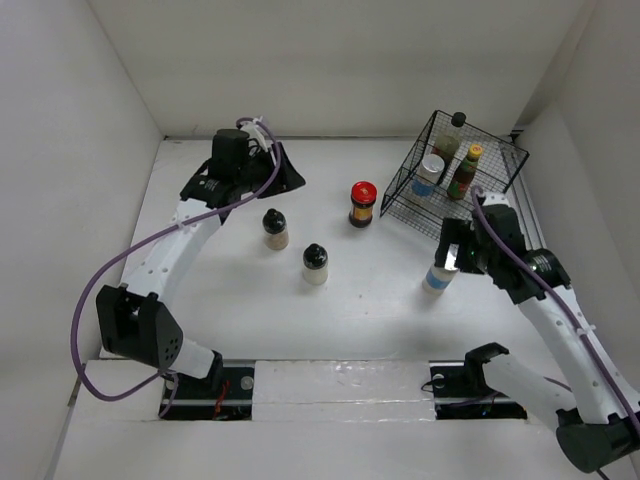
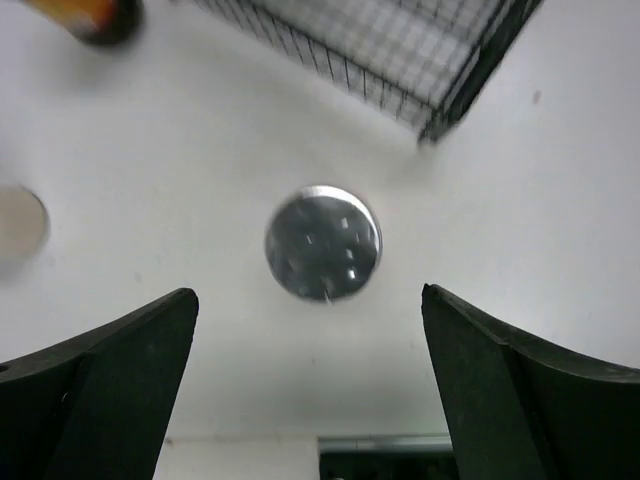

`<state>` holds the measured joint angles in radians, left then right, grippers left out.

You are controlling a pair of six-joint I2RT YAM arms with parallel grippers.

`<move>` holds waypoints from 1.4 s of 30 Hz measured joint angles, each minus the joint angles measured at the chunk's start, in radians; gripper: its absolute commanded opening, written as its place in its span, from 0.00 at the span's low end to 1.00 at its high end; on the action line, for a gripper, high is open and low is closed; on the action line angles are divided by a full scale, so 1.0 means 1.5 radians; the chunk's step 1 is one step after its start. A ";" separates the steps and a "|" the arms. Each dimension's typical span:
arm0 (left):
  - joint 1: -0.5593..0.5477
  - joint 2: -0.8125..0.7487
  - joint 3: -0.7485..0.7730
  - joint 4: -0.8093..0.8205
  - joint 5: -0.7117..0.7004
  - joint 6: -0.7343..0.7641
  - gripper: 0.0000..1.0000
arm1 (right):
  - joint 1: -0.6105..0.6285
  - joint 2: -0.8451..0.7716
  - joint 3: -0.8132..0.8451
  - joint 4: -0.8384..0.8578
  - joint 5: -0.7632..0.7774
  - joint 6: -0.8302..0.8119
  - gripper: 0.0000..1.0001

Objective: Organize the condiment bottles

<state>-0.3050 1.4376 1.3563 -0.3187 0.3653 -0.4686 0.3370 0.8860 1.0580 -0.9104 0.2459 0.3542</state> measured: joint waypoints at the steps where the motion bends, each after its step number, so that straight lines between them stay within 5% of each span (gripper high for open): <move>1: -0.011 0.003 0.003 -0.001 -0.005 0.003 0.51 | 0.002 -0.006 -0.022 -0.023 -0.007 0.011 0.99; 7: -0.038 0.014 0.004 -0.005 -0.002 0.007 0.51 | 0.009 0.025 -0.067 -0.053 -0.032 0.037 0.99; 13: -0.035 0.014 0.004 -0.002 0.001 0.005 0.51 | 0.010 0.113 -0.067 0.014 0.000 0.028 0.86; 16: -0.035 0.014 0.004 0.001 0.002 0.002 0.51 | -0.001 0.150 -0.070 0.049 0.019 0.017 0.69; 18: -0.035 0.014 0.004 0.001 0.002 0.000 0.51 | -0.005 0.162 -0.072 0.060 0.029 0.009 0.48; 21: -0.036 0.014 0.004 0.001 0.000 -0.001 0.51 | -0.007 0.159 -0.065 0.056 0.031 -0.003 0.39; 26: -0.075 0.014 0.009 -0.009 -0.048 0.005 0.52 | -0.010 0.160 0.106 -0.027 0.017 -0.038 0.37; 31: -0.149 0.014 0.052 -0.025 -0.077 0.018 0.52 | -0.079 0.183 0.328 0.020 -0.022 -0.081 0.36; 42: -0.151 0.013 0.075 -0.031 -0.105 0.035 0.53 | -0.226 0.416 0.473 0.077 -0.085 -0.147 0.34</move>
<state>-0.5308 1.4567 1.4693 -0.3649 0.2077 -0.4160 -0.0021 1.5101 1.7668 -0.7956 0.1181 0.1341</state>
